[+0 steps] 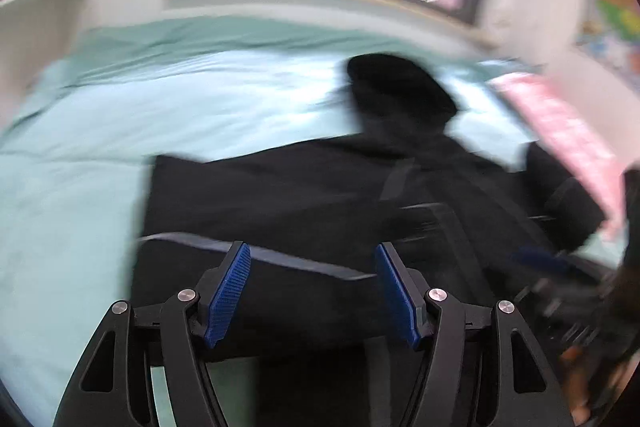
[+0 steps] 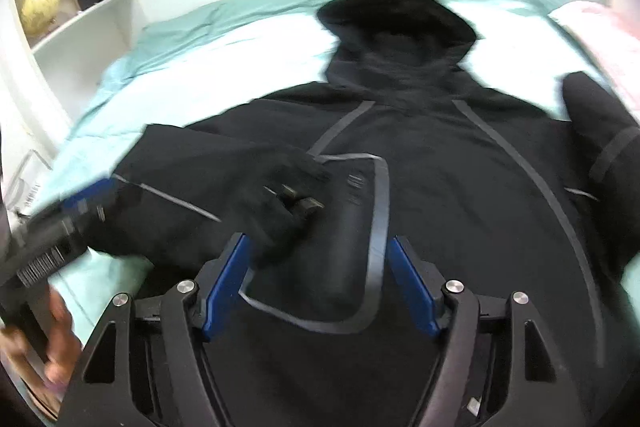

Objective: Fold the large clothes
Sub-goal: 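Carry the sleeve across the jacket body with the left gripper, then grasp the other sleeve cuff with the right gripper and lift it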

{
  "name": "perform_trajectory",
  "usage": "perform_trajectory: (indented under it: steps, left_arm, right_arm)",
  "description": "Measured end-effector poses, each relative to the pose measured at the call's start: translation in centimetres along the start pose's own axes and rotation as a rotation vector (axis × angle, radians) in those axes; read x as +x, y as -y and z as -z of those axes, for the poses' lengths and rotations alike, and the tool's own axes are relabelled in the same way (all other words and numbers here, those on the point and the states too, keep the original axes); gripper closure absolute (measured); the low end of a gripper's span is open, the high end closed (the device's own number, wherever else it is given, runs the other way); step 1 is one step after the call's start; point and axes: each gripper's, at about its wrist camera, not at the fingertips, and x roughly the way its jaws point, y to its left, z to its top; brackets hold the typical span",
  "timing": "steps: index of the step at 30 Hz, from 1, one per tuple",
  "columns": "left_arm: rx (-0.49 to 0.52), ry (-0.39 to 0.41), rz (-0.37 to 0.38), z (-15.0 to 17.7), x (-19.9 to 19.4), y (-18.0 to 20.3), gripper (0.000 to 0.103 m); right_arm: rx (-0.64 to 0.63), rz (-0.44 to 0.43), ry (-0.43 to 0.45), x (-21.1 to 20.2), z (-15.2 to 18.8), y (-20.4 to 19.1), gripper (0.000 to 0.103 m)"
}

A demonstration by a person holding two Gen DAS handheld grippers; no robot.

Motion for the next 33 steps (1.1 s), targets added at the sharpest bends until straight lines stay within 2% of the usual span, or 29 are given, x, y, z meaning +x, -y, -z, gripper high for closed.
perform_trajectory:
  steps: [2,7,8,9,10,12,16,21,23,26,28,31,33]
  left_arm:
    - [-0.021,-0.014,-0.063,0.7,-0.2,-2.0,0.037]
    - [-0.096,-0.012,-0.058,1.1,-1.6,-5.5,0.037]
    - [-0.097,-0.011,-0.06,1.1,-1.7,-5.7,0.037]
    - [-0.097,-0.011,-0.064,1.0,-1.6,-5.8,0.037]
    - [-0.094,-0.01,-0.064,1.0,-1.8,-5.9,0.037]
    - [-0.084,-0.003,-0.06,0.4,-1.4,-5.5,0.037]
    - [-0.051,0.02,-0.049,-1.2,-0.7,-3.9,0.037]
    - [-0.01,0.032,0.056,-3.9,-0.2,-0.2,0.037]
    - [0.006,0.024,0.097,-4.6,0.7,1.8,0.037]
    - [0.022,-0.016,0.15,-5.0,3.0,4.7,0.037]
    - [0.038,-0.053,0.155,-4.7,5.2,6.6,0.037]
    - [0.06,-0.147,0.166,-3.4,9.3,8.8,0.037]
    - [0.079,-0.204,0.132,-2.0,12.2,9.8,0.037]
  right_arm:
    - [0.038,-0.059,-0.056,2.3,-1.1,-0.1,0.027]
    - [0.204,-0.12,-0.167,8.1,-2.3,0.7,0.027]
    - [0.208,-0.15,-0.188,9.0,-2.3,0.4,0.033]
    - [0.197,-0.177,-0.219,9.9,-2.3,-0.1,0.049]
    - [0.174,-0.15,-0.228,10.1,-2.2,-0.6,0.064]
    - [0.138,-0.13,-0.17,8.7,-2.5,-1.0,0.068]
    - [0.054,-0.045,0.034,2.3,-4.4,-0.3,0.071]
    - [-0.03,0.1,0.178,-4.6,-7.1,3.2,0.071]
    - [-0.06,0.213,0.225,-6.9,-7.7,5.4,0.071]
    - [-0.086,0.34,0.22,-8.1,-7.6,9.1,0.071]
    - [-0.098,0.417,0.189,-7.3,-7.2,11.7,0.071]
    - [-0.069,0.447,0.101,-5.4,-5.5,15.4,0.071]
    - [-0.054,0.45,0.01,-2.4,-4.0,17.6,0.071]
